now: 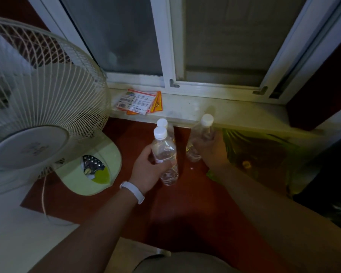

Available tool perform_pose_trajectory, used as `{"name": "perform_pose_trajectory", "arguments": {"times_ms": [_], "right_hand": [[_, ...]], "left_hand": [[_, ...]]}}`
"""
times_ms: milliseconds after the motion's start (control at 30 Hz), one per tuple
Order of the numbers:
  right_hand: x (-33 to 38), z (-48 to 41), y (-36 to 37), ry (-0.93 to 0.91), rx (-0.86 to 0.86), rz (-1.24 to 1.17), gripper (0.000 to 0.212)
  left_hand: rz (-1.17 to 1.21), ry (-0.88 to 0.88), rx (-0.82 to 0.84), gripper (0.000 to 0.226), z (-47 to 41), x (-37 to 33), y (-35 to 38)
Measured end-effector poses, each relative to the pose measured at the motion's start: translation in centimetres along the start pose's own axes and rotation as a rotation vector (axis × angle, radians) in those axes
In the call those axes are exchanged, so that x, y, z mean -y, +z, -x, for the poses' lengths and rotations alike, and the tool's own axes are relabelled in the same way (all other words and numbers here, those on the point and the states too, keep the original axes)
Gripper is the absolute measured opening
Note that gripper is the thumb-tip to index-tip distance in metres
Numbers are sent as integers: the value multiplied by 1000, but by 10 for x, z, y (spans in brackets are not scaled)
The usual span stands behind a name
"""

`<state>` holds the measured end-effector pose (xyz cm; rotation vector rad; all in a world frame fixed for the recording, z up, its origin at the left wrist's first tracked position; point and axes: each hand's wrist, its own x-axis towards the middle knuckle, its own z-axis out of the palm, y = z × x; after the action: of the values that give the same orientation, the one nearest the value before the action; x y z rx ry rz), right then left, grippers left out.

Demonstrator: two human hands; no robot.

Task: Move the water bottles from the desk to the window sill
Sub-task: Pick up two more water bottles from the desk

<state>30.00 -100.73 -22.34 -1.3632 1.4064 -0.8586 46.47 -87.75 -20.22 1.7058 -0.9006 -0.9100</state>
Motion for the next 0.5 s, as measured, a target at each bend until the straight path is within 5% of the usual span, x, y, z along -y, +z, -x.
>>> {"name": "perform_pose_trajectory", "arguments": {"times_ms": [200, 500], "right_hand": [[12, 20, -17, 10, 51, -13, 39], [55, 95, -42, -46, -158, -140, 47]], "left_hand": [[66, 95, 19, 56, 7, -10, -9], [71, 260, 273, 62, 12, -30, -32]]}}
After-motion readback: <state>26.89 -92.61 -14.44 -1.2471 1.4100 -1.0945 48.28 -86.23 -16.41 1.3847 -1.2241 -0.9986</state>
